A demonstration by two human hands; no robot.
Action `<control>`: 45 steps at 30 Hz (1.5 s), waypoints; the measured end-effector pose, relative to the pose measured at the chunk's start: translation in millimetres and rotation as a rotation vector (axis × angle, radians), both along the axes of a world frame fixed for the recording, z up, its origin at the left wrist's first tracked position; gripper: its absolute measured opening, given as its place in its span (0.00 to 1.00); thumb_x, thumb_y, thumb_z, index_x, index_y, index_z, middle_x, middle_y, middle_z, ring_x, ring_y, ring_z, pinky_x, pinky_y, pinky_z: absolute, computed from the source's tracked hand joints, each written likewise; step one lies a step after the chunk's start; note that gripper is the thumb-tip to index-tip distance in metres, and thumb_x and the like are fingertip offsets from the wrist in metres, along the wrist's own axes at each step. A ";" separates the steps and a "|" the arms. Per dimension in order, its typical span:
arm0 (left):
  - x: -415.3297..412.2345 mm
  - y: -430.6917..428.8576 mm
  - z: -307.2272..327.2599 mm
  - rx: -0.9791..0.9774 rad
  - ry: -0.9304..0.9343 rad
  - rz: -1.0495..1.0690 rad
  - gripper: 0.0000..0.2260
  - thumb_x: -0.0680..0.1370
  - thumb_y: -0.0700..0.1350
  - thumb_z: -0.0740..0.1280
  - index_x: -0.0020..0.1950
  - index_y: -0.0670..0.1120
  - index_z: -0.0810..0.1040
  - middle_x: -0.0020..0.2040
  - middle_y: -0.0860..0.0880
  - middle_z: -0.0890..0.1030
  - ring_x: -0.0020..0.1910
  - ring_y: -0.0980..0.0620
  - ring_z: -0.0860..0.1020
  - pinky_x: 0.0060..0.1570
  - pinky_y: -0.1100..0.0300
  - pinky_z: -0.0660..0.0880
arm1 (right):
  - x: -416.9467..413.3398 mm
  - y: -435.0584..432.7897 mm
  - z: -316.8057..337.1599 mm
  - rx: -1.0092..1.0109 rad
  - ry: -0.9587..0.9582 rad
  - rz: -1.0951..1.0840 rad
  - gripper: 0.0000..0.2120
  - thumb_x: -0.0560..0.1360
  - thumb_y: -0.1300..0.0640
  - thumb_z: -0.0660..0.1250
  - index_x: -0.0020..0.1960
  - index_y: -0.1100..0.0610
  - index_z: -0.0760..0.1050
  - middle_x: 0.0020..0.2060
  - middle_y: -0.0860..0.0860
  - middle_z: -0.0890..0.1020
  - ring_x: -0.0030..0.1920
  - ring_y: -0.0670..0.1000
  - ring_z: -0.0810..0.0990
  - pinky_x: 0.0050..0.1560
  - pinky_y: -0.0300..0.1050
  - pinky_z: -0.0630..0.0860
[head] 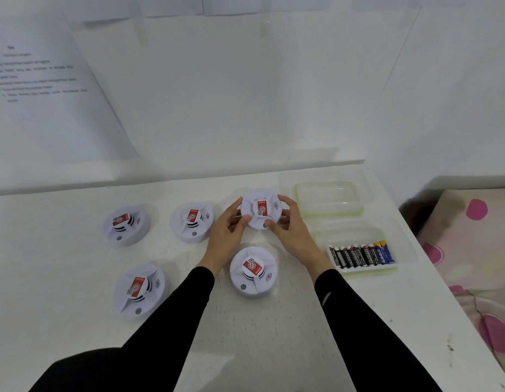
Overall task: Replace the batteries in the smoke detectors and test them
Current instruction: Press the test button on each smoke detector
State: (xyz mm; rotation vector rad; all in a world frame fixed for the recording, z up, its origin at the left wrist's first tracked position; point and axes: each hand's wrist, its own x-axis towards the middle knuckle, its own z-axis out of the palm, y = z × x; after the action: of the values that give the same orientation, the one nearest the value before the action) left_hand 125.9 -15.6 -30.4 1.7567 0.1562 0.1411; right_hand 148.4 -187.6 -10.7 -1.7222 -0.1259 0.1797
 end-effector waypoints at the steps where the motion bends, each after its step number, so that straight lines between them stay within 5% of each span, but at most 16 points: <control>1: -0.2 0.1 0.0 0.002 -0.001 0.000 0.21 0.81 0.44 0.67 0.74 0.49 0.71 0.62 0.51 0.81 0.56 0.68 0.79 0.53 0.71 0.75 | -0.1 0.1 -0.2 -0.002 -0.001 0.000 0.28 0.76 0.62 0.69 0.71 0.50 0.62 0.55 0.52 0.78 0.47 0.42 0.77 0.43 0.26 0.72; 24: -3.4 -2.2 4.9 0.026 -0.006 0.002 0.20 0.81 0.43 0.66 0.74 0.49 0.70 0.59 0.53 0.80 0.53 0.72 0.78 0.50 0.73 0.74 | 0.2 -0.1 0.1 -0.006 0.010 0.006 0.28 0.76 0.60 0.69 0.71 0.48 0.62 0.56 0.52 0.78 0.49 0.44 0.78 0.45 0.27 0.73; 30: -2.5 -1.1 3.1 0.028 0.003 0.006 0.21 0.81 0.44 0.67 0.75 0.50 0.70 0.61 0.50 0.81 0.54 0.71 0.78 0.51 0.73 0.74 | 1.2 -5.4 0.9 0.025 0.066 0.027 0.19 0.79 0.51 0.65 0.66 0.39 0.66 0.56 0.48 0.80 0.54 0.47 0.79 0.53 0.38 0.75; 39: -0.4 1.1 0.1 0.025 0.017 -0.009 0.22 0.81 0.46 0.67 0.75 0.52 0.70 0.62 0.51 0.81 0.58 0.66 0.79 0.58 0.68 0.75 | 0.0 -6.1 3.7 0.001 0.070 0.001 0.15 0.82 0.55 0.59 0.64 0.40 0.66 0.53 0.47 0.81 0.52 0.42 0.79 0.50 0.34 0.73; 45: -1.3 0.0 1.4 0.042 0.017 0.002 0.21 0.81 0.46 0.67 0.75 0.52 0.70 0.61 0.54 0.81 0.55 0.71 0.77 0.56 0.71 0.75 | 0.3 -6.6 2.6 -0.009 0.066 -0.003 0.15 0.81 0.55 0.60 0.65 0.41 0.66 0.53 0.46 0.81 0.53 0.43 0.79 0.52 0.37 0.73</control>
State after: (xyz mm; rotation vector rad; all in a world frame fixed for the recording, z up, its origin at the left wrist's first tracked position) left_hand 124.6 -15.7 -29.1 1.7996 0.1683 0.1313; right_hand 148.6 -194.2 -8.1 -1.7236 -0.0743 0.2350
